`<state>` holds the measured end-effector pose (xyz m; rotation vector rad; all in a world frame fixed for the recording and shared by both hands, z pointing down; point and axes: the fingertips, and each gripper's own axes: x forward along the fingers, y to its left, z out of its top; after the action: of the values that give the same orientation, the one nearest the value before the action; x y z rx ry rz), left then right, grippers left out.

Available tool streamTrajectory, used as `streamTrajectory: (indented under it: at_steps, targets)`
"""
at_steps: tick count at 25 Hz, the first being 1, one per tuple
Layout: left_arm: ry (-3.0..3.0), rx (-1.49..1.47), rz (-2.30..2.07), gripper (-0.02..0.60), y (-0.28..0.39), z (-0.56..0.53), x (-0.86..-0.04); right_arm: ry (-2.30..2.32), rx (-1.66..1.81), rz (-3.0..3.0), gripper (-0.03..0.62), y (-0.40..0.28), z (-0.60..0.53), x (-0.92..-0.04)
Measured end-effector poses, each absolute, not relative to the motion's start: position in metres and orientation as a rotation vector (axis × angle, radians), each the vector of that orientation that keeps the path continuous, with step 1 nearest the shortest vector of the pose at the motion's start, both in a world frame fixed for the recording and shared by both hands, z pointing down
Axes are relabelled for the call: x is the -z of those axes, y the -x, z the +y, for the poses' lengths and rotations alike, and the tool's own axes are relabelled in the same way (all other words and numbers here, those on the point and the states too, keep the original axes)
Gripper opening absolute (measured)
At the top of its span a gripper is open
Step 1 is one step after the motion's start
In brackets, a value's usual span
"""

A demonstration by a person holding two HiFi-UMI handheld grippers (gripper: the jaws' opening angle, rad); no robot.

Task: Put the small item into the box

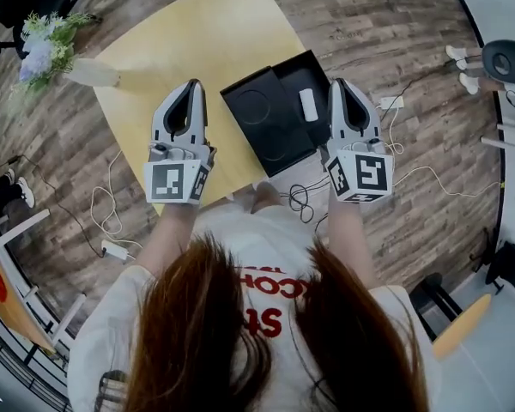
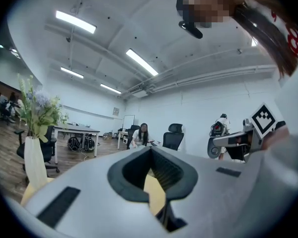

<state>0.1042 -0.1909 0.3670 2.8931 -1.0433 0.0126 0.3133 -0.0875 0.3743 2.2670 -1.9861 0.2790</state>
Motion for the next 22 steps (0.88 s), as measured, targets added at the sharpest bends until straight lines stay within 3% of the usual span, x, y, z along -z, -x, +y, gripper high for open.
streamTrajectory:
  at_steps: [9,22]
  targets:
    - [-2.901,0.076,-1.274,0.006,-0.06,-0.208,-0.319,-2.189,-0.143,-2.171,0.005,-0.287,-0.124,-0.323]
    - [-2.773,0.079,-1.724,0.006,0.069,-0.191,-0.298,-1.799,-0.095,-2.568,0.005,-0.147,-0.186,-0.304]
